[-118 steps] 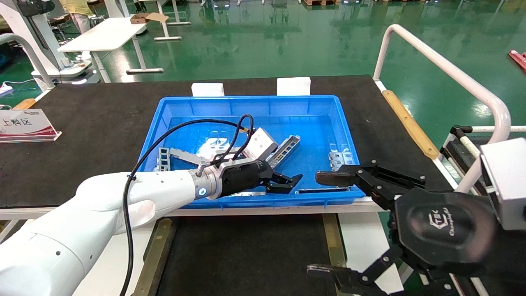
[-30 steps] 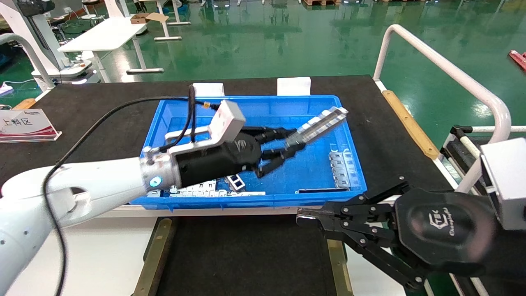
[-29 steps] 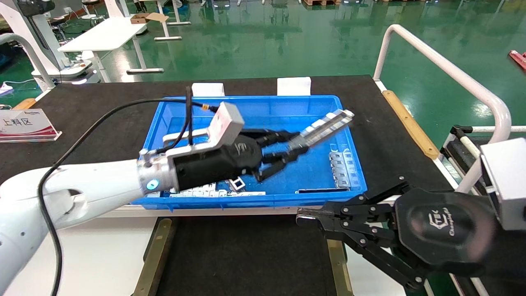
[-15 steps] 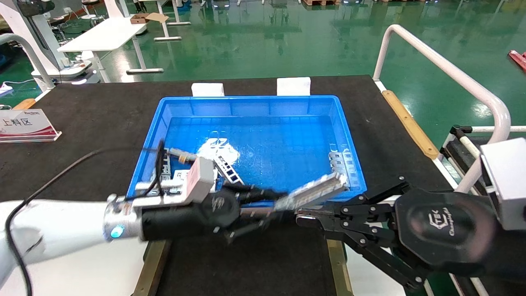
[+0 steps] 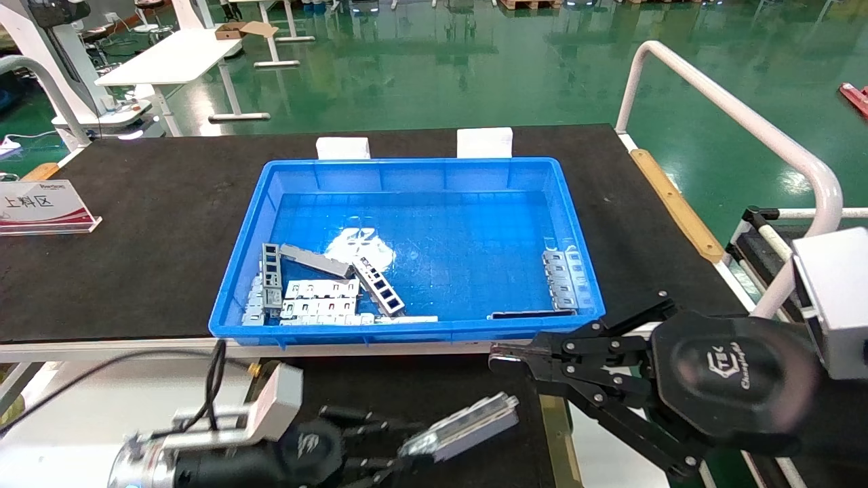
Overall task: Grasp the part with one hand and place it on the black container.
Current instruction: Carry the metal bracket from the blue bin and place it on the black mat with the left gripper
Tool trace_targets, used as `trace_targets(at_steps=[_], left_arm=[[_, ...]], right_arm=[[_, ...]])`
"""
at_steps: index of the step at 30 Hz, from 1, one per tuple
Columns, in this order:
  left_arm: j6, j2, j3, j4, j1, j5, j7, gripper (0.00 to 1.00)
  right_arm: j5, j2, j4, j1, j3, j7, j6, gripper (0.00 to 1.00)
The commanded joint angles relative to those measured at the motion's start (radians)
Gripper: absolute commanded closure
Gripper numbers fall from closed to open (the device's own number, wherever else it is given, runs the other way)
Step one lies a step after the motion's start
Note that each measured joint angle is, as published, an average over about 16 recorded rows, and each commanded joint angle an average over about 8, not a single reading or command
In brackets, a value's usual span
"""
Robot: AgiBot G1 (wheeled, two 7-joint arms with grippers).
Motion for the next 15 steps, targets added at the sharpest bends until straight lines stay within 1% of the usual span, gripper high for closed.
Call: trace_targets(at_steps=[1, 7, 15], left_arm=[[-0.007, -0.024, 0.002, -0.021, 0.037, -0.006, -0.011, 1.00], [-0.090, -0.031, -0.005, -0.066, 0.157, -0.041, -0.030, 1.00], [-0.299, -0.007, -0.043, -0.136, 0.287, -0.114, -0.029, 1.00]], right_arm=[[0.000, 0.000, 0.000, 0.000, 0.000, 0.000, 0.000, 1.00], [0.000, 0.000, 0.000, 0.000, 0.000, 0.000, 0.000, 1.00], [0.000, 0.000, 0.000, 0.000, -0.001, 0.000, 0.000, 1.00]])
